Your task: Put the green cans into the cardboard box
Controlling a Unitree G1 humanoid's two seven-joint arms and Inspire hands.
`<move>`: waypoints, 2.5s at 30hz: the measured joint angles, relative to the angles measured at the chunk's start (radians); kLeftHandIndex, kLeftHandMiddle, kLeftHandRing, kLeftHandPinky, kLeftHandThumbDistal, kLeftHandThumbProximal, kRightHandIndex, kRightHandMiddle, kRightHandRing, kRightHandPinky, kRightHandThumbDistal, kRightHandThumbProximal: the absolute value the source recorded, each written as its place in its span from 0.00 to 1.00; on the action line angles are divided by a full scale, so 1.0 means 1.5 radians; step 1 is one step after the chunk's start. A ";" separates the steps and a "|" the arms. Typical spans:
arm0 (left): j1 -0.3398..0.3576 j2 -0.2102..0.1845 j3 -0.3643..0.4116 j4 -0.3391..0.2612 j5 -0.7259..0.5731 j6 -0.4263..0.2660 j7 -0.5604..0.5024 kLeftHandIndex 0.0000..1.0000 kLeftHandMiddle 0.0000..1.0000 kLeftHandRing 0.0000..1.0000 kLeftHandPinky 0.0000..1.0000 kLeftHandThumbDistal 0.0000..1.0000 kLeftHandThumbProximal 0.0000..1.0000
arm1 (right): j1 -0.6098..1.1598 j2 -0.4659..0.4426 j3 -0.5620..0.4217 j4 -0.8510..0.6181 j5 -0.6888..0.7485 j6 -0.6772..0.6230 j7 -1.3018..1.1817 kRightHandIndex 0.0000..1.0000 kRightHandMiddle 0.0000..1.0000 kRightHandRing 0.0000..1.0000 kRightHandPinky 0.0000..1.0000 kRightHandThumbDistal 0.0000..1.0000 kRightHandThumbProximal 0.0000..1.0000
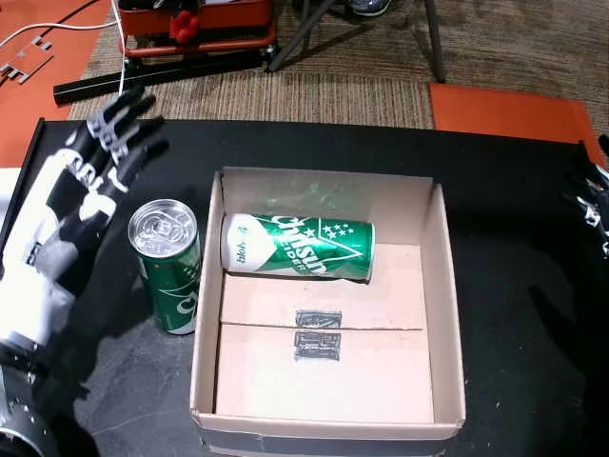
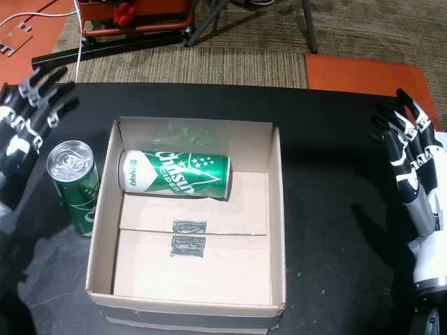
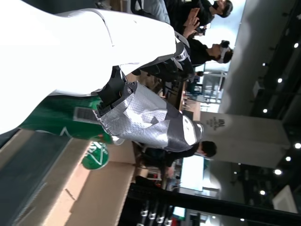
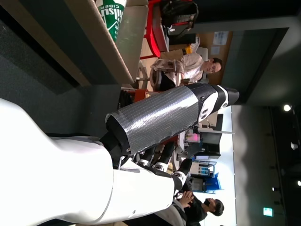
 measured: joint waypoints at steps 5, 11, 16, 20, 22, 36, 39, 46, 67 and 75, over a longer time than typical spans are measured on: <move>0.002 0.001 -0.027 0.000 0.039 -0.040 0.029 0.97 0.97 0.96 0.95 0.88 0.51 | -0.001 0.000 -0.010 0.002 0.006 0.001 0.016 0.72 0.76 0.78 0.90 1.00 0.62; 0.008 0.001 -0.052 0.000 0.060 -0.047 0.033 1.00 0.98 0.97 0.96 0.90 0.50 | -0.007 0.000 -0.024 0.007 0.024 0.012 0.046 0.71 0.75 0.78 0.89 1.00 0.61; 0.009 0.001 -0.055 0.000 0.060 -0.047 0.033 1.00 0.98 0.97 0.96 0.88 0.51 | -0.016 0.000 -0.032 0.008 0.025 0.016 0.049 0.72 0.76 0.79 0.90 1.00 0.61; 0.009 0.001 -0.060 0.000 0.063 -0.048 0.034 1.00 0.98 0.97 0.96 0.88 0.54 | -0.016 0.000 -0.033 0.009 0.025 0.016 0.055 0.71 0.75 0.77 0.89 1.00 0.59; 0.009 0.001 -0.067 0.001 0.069 -0.052 0.039 1.00 0.99 0.97 0.97 0.88 0.54 | -0.017 0.000 -0.035 0.009 0.025 0.020 0.057 0.70 0.74 0.77 0.88 1.00 0.60; 0.009 0.024 -0.088 0.002 0.080 -0.054 0.061 1.00 0.99 0.97 0.97 0.92 0.52 | -0.022 0.000 -0.042 0.010 0.029 0.028 0.082 0.71 0.74 0.78 0.90 1.00 0.59; 0.009 0.032 -0.099 0.002 0.096 -0.054 0.066 1.00 1.00 0.98 0.97 0.92 0.51 | -0.022 0.000 -0.045 0.010 0.029 0.029 0.085 0.72 0.74 0.78 0.90 1.00 0.60; 0.016 0.047 -0.112 0.003 0.128 -0.051 0.064 1.00 1.00 1.00 0.98 0.91 0.45 | -0.022 0.000 -0.053 0.009 0.029 0.031 0.084 0.71 0.73 0.77 0.89 1.00 0.59; 0.036 0.057 -0.139 0.014 0.167 -0.047 0.105 1.00 1.00 1.00 1.00 0.90 0.51 | -0.022 0.000 -0.072 0.005 0.036 0.040 0.099 0.72 0.73 0.77 0.88 1.00 0.59; 0.037 0.056 -0.138 0.015 0.170 -0.042 0.113 1.00 1.00 1.00 1.00 0.91 0.57 | -0.022 0.000 -0.074 0.005 0.036 0.034 0.093 0.71 0.73 0.75 0.88 1.00 0.62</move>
